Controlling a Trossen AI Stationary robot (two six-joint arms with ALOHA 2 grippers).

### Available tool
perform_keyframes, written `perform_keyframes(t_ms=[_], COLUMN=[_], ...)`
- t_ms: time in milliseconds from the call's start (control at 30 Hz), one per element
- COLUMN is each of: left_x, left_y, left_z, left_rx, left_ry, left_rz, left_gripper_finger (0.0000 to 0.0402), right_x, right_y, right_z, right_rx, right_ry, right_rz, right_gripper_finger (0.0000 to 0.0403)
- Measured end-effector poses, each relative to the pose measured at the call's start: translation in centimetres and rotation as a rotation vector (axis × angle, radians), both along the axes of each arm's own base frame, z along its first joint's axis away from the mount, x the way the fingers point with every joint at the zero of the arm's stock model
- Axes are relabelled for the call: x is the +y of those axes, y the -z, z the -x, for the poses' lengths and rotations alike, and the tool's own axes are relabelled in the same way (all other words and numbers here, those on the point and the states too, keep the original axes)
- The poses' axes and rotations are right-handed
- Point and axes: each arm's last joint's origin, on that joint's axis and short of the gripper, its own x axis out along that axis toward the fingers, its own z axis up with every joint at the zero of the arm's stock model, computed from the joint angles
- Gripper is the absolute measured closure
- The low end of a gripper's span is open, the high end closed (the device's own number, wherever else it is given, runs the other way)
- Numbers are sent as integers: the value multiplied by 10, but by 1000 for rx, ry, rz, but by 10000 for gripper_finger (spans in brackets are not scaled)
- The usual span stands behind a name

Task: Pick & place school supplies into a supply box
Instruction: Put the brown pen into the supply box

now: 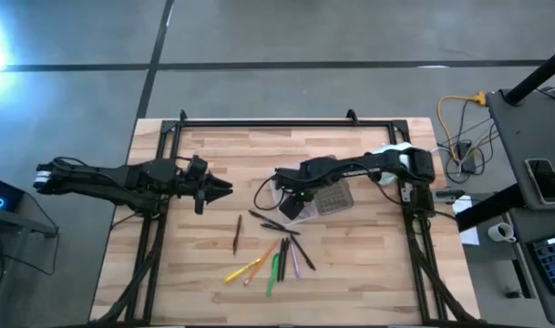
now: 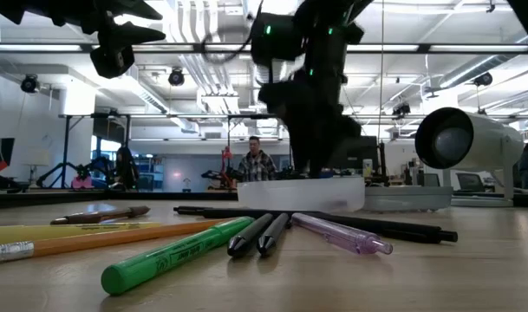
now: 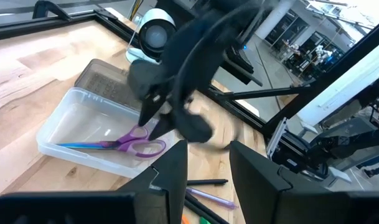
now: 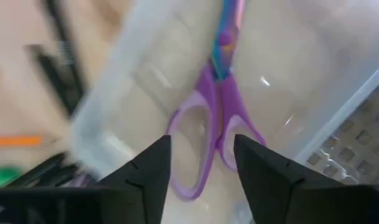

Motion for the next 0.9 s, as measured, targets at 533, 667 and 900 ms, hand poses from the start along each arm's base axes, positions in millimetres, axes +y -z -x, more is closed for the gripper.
perform_keyframes(t_ms=[533,667,900], left_x=[-1,-3,-8], left_y=[6,20,58], left_z=[-8,-13,-11], left_rx=[37,171,559], left_ry=[7,43,-84], left_rz=[2,37,242], left_gripper_finger=[297,297,295], right_x=[70,85,100], right_y=[-39,-23,4], right_z=[61,72,96], right_rx=[76,148,283], right_ry=[-152,-98,-121], right_rz=[-17,-53,-52], right_gripper_finger=[226,227,227])
